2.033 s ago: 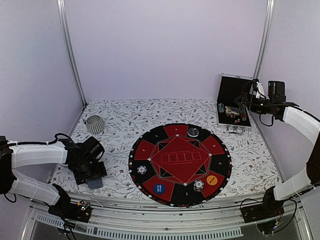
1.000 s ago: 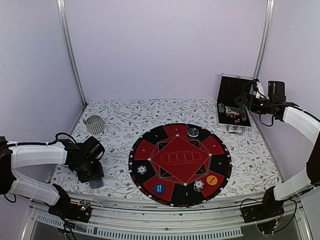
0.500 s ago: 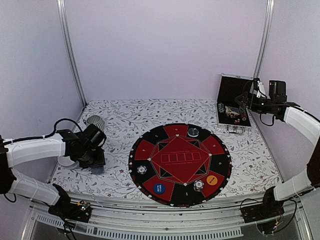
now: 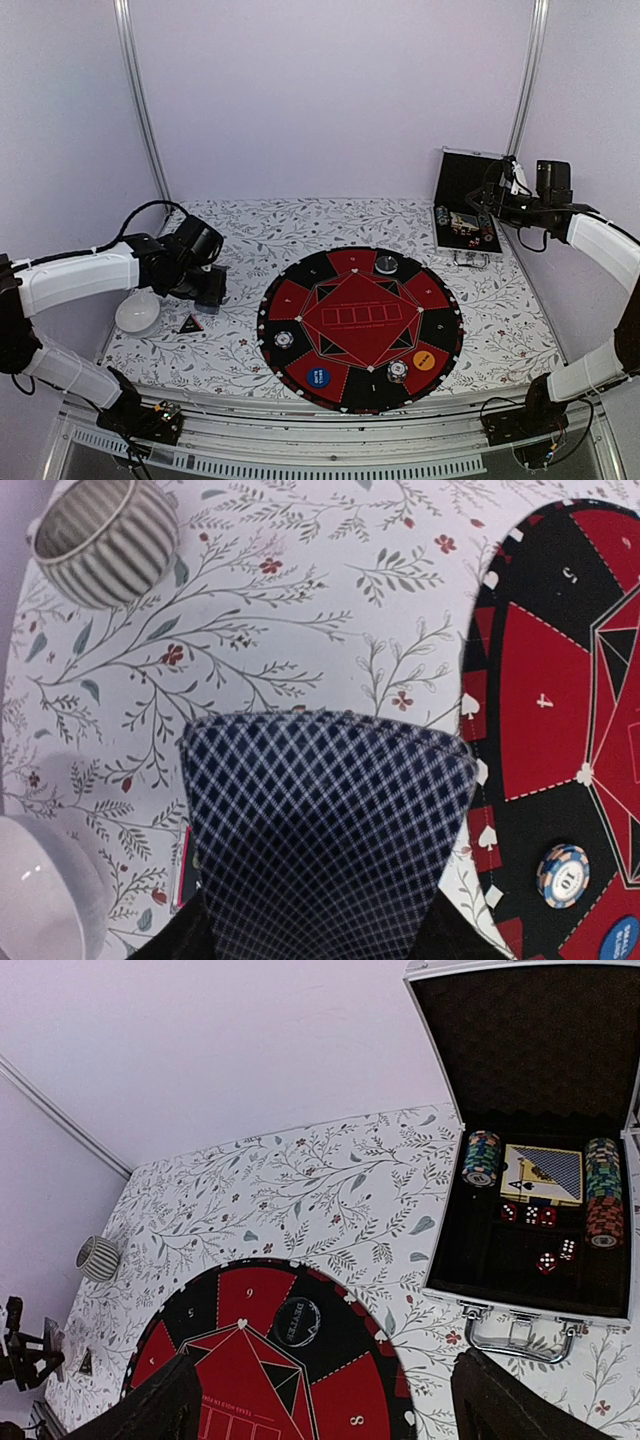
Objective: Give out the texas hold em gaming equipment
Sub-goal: Pick up the face-down deck piles from the center of the board, then pass from the left arm to the right
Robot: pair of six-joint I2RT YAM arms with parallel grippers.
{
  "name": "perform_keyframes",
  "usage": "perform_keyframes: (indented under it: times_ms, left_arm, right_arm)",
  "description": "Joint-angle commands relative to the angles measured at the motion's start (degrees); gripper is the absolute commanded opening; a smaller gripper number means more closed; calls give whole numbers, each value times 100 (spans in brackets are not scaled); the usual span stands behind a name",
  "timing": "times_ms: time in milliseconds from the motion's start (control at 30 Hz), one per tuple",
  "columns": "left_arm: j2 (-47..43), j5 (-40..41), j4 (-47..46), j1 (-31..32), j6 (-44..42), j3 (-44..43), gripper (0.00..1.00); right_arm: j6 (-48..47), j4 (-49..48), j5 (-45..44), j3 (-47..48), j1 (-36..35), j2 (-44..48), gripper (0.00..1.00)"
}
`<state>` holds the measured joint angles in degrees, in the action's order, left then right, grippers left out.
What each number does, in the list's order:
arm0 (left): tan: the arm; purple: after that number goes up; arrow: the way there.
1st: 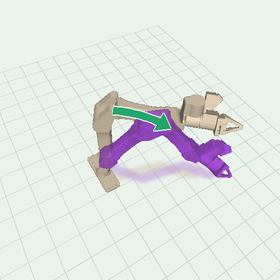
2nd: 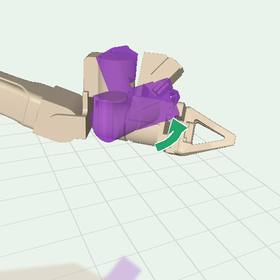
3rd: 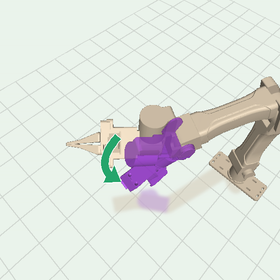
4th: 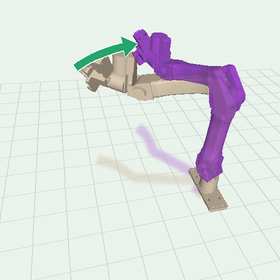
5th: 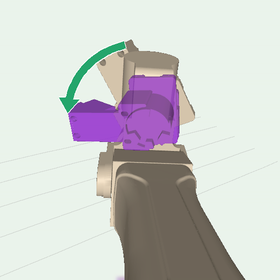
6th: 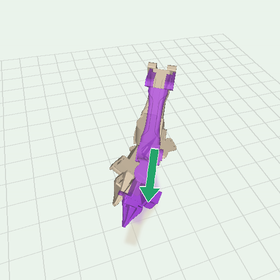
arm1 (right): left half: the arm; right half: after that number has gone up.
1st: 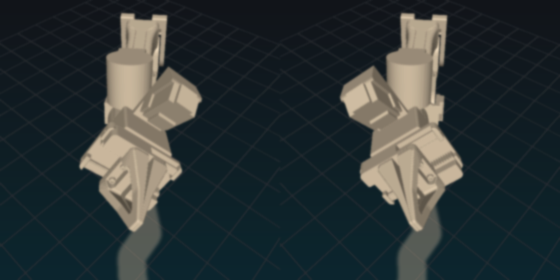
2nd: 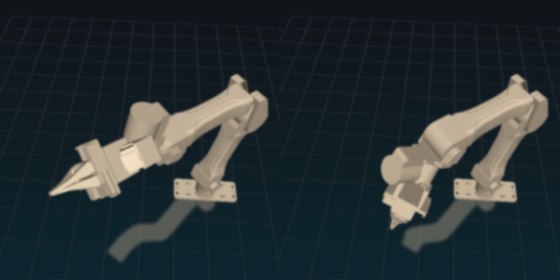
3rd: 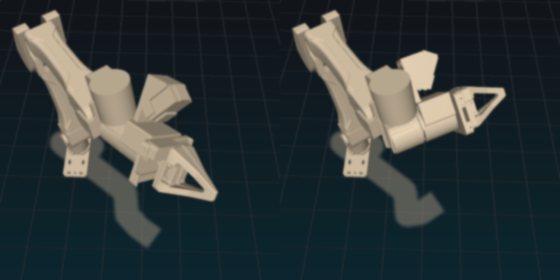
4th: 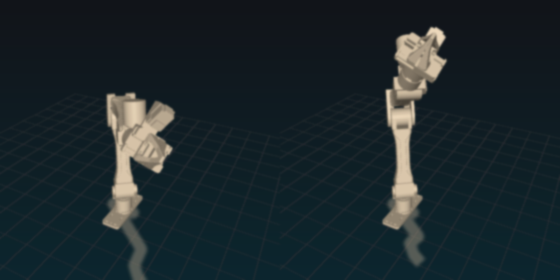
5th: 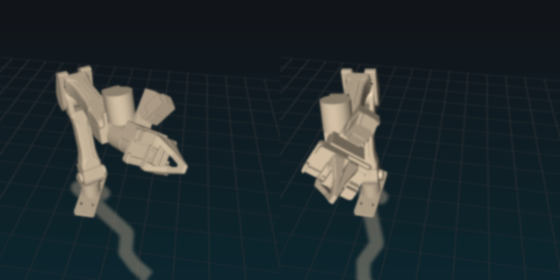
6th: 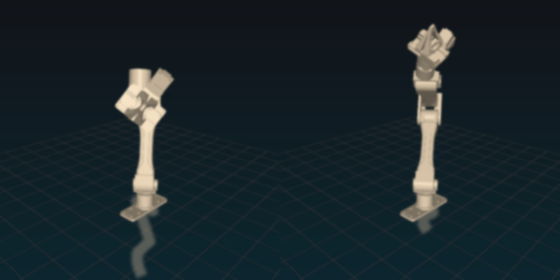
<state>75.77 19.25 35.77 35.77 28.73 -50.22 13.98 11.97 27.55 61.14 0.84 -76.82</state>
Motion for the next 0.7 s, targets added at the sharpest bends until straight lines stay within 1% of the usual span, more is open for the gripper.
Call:
perform_keyframes:
  times_ms: [0,200,300,500,667]
  left_arm:
    - [100,-228,-189,86,-1071,-449,43]
    - [154,-551,-191,140,-1744,-719,43]
    - [180,-559,-193,191,-2018,-780,43]
    - [240,-560,-185,238,-2186,-810,43]
    - [455,-589,-132,236,-2100,-784,44]
  right_arm:
    - [102,-72,289,103,-307,-109,88]
    - [163,-87,357,258,-582,-342,87]
    - [199,-85,405,315,-699,-437,87]
    - [194,-26,401,389,-838,-542,87]
    - [192,-2,347,420,-844,-526,86]
